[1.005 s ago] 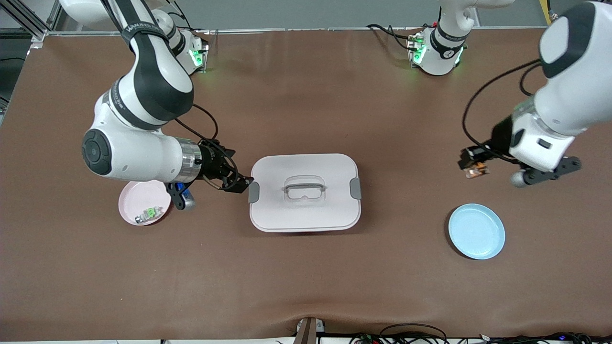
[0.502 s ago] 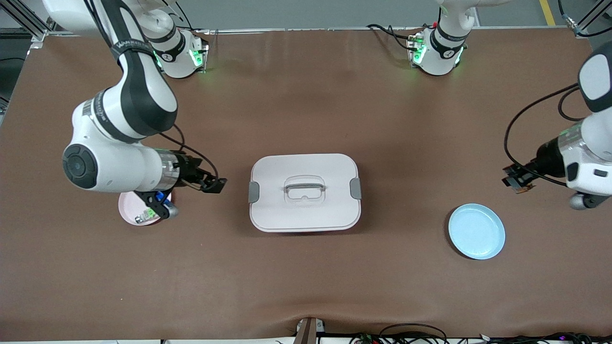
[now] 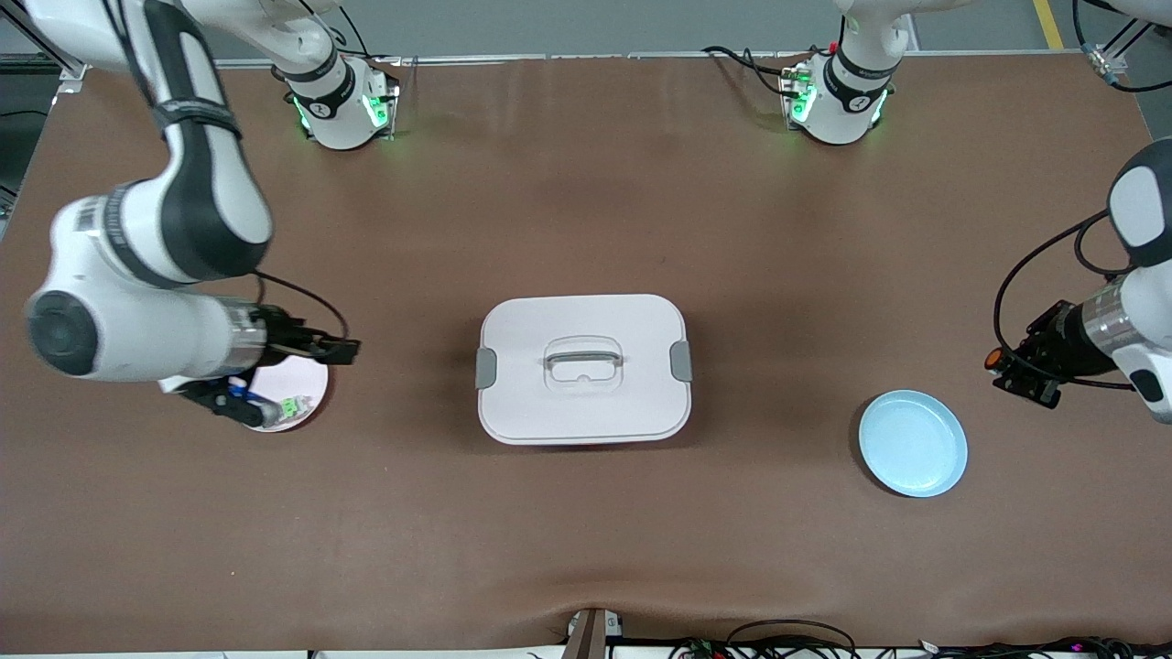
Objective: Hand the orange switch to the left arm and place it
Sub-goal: 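Carry the switch with the left gripper over the blue plate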
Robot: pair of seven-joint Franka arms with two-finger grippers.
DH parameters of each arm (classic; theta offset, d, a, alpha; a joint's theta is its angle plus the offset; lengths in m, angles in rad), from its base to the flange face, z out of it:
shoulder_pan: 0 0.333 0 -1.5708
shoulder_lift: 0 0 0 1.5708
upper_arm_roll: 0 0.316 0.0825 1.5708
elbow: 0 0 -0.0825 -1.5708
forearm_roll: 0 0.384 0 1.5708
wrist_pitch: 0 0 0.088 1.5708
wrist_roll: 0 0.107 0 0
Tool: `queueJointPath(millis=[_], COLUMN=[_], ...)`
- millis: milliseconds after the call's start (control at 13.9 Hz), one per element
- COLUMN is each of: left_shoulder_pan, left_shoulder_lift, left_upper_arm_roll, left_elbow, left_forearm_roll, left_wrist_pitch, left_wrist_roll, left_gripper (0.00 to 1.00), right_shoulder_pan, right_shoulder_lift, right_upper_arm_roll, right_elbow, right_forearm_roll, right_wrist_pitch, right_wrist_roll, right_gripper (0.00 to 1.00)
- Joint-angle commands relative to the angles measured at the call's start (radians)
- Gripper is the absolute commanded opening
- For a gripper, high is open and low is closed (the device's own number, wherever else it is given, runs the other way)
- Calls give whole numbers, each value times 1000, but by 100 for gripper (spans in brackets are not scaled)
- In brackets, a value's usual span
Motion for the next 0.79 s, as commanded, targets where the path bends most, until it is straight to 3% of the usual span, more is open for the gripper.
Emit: queueJointPath(millis=[0, 431, 718], left_shoulder_pan=[-7, 4, 4], left_shoulder_lift=[52, 150, 227], left_upper_arm_roll=[-9, -6, -3], left_elbow=[9, 5, 3], left_forearm_roll=[67, 73, 167], left_wrist_pitch=[60, 149, 222], left_wrist_roll=[-166, -231, -337], left_gripper=[5, 5, 5], right_shoulder_pan=[-89, -185, -232], right_shoulder_lift=[-59, -112, -128], right_upper_arm_roll=[19, 17, 17], right_elbow=[-34, -9, 22], right_forearm_roll=[-67, -207, -214], right_wrist_pitch=[-12, -12, -11], right_wrist_roll=[-184, -426, -462], right_gripper=[100, 100, 100])
